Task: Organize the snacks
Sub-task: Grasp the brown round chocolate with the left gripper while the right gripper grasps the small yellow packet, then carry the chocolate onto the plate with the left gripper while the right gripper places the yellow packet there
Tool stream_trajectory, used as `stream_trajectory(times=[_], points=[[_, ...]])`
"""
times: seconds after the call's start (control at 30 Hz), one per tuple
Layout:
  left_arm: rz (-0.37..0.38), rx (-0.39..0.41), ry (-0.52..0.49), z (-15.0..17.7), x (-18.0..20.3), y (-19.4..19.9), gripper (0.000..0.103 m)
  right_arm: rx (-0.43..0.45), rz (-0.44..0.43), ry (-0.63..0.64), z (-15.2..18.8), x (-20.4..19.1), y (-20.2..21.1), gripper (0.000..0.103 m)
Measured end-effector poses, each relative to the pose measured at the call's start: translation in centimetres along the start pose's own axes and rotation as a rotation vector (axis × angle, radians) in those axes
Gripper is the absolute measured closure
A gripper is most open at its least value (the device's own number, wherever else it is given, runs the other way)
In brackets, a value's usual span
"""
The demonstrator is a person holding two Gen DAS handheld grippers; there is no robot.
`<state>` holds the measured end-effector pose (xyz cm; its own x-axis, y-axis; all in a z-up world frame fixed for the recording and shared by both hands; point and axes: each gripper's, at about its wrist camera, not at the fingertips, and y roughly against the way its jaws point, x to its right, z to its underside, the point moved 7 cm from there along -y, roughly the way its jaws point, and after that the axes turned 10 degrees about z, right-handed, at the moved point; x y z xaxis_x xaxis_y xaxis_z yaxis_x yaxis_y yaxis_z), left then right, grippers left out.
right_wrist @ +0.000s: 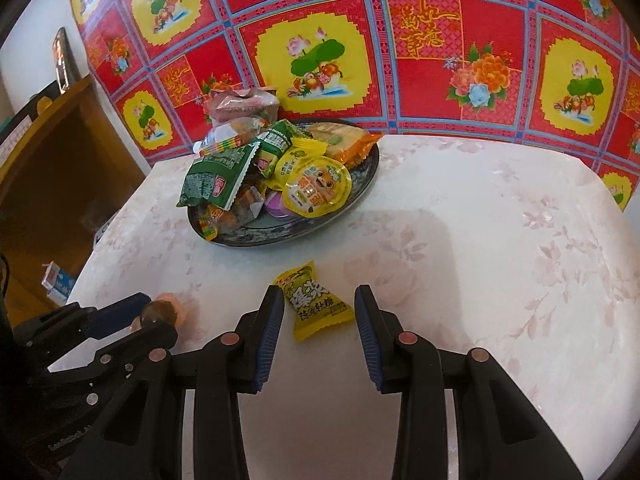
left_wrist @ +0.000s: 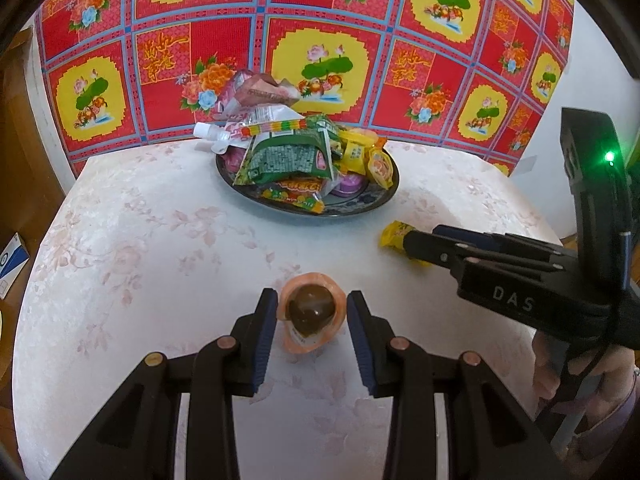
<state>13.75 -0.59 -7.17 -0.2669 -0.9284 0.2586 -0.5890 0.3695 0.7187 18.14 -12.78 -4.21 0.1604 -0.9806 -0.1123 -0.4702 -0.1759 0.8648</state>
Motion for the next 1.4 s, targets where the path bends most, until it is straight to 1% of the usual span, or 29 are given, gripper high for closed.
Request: stream_trajectory(times=[0.27,0.33,0.47,0.63,0.87,0.97,1.03,1.23,1.4], points=[[-0.01,0.001,0.003,-0.3,-0.1,-0.2,0.066,0.0,-0.04,0.028,-0.1,-0.6,-0.6,0.065],[-0.008,0.002,0.006,-0.5,-0.1,-0.3,0.066,0.004,-0.048,0.042,0.0,-0.8,-0.5,0.077],[-0.006,0.013,0.0,-1.3,0.2,-0.5,0.066,0.014,-0.063,0.045,0.0,-0.9,-0.3,0.08],[-0.007,0.034,-0.035,-2.9,1.1,-1.2,0.066,0.035,-0.068,0.022,0.1,-0.1,0.7,0.081],[0.003,0.047,-0.09,-5.3,3.0,-3.2,0.066,0.049,-0.08,-0.033,0.4,1.6,1.8,0.081],[-0.014,0.052,-0.117,-6.1,3.4,-4.2,0.066,0.053,-0.089,-0.06,0.4,2.3,2.2,0.081],[-0.035,0.049,-0.13,-6.5,3.4,-5.0,0.066,0.062,-0.092,-0.069,0.3,2.7,2.6,0.081],[-0.051,0.046,-0.131,-6.7,3.1,-6.5,0.065,0.085,-0.094,-0.077,-0.3,3.3,3.3,0.081],[-0.047,0.056,-0.131,-6.6,3.2,-6.9,0.064,0.082,-0.094,-0.07,-0.7,3.4,3.0,0.081]])
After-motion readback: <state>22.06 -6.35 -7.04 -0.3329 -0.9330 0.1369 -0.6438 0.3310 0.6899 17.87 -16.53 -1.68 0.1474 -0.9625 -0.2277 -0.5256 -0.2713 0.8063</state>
